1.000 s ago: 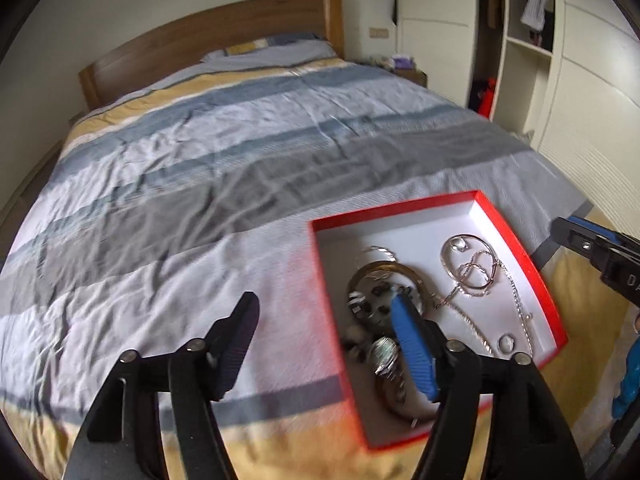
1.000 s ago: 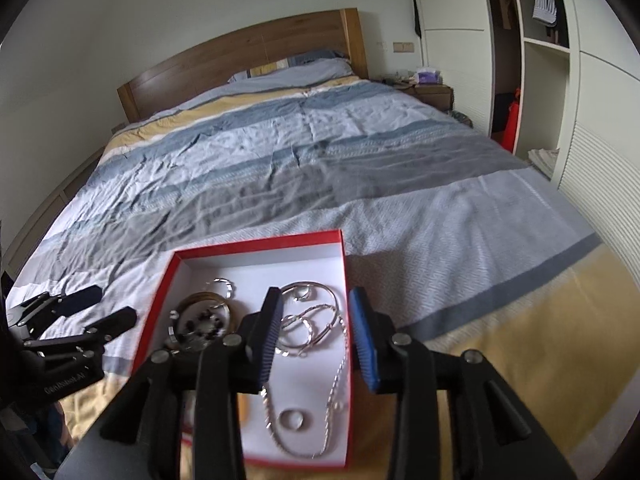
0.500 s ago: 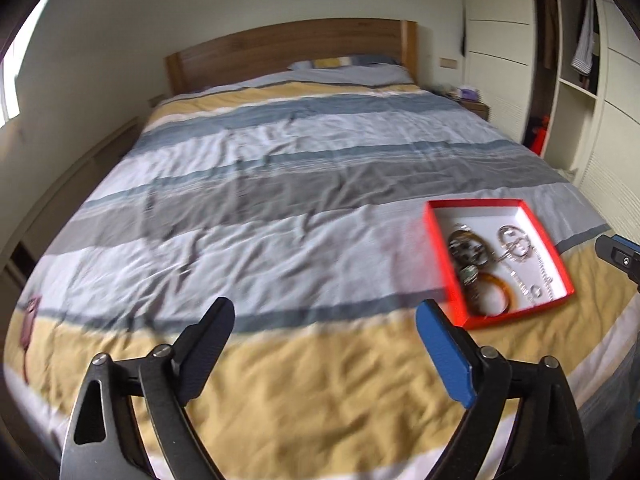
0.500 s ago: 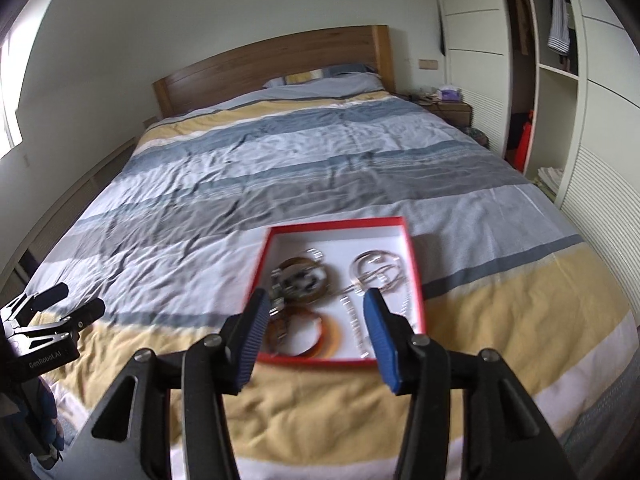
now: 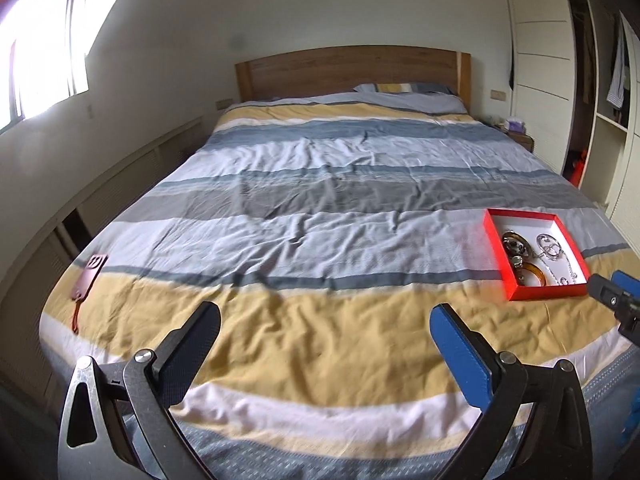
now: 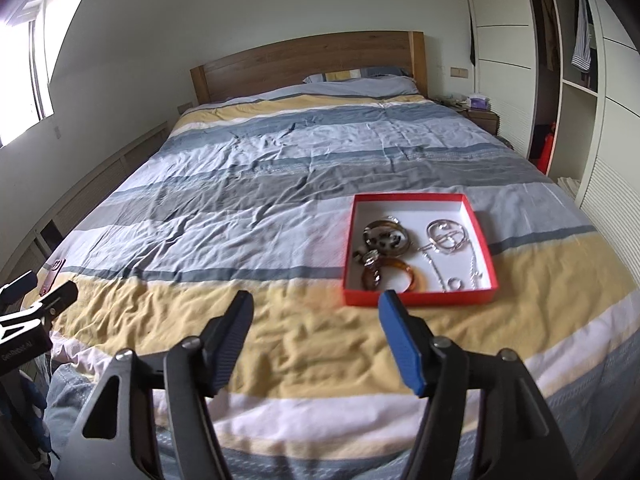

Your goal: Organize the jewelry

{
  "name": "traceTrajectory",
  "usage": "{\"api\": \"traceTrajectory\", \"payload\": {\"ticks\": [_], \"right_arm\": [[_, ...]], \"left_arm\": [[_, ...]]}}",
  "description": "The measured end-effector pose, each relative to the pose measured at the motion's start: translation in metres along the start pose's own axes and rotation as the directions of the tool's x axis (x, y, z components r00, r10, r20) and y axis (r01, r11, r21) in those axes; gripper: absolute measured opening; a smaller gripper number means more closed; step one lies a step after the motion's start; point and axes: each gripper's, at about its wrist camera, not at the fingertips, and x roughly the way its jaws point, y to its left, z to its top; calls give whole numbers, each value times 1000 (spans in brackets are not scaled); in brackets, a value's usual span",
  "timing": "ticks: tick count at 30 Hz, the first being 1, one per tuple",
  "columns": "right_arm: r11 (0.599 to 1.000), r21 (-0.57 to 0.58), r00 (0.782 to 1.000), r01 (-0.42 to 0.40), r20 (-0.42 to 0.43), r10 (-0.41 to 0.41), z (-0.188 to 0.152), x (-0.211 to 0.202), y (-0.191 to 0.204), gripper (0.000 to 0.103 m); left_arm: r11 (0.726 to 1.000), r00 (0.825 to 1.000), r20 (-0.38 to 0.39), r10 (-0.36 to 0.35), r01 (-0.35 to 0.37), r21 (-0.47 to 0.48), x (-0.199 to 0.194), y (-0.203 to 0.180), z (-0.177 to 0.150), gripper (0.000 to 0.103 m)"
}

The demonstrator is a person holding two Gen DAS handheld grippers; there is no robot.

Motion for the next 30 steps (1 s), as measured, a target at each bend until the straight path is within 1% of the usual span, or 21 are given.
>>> {"api": "traceTrajectory", "payload": {"ticks": [5,8,11,14,23,30], "right_arm": [[999,-34,1000,17,24,-16,-13,-15,19,70],[998,-66,999,15,34,-13,-18,-24,30,71],[994,-104,999,20,53,-14,-23,-33,42,71],[991,-129,997,24,72,-15,-25,-41,50,72],[990,-136,993,36,114,-20,-28,-56,55,72],[990,-136,992,49,118,-33,-30,-59,54,72]], "left_arm": [[1000,1000,17,7,-6,-21,-16,10,-13,102],[1000,999,33,-2,3,-30,-27,12,-17,102],[999,998,58,-31,33,-37,-39,14,-20,102],[999,995,91,-30,34,-36,-49,14,-21,102],[998,989,144,-20,27,-52,-65,16,-23,102],[999,988,151,-20,27,-47,-68,14,-26,102]]}}
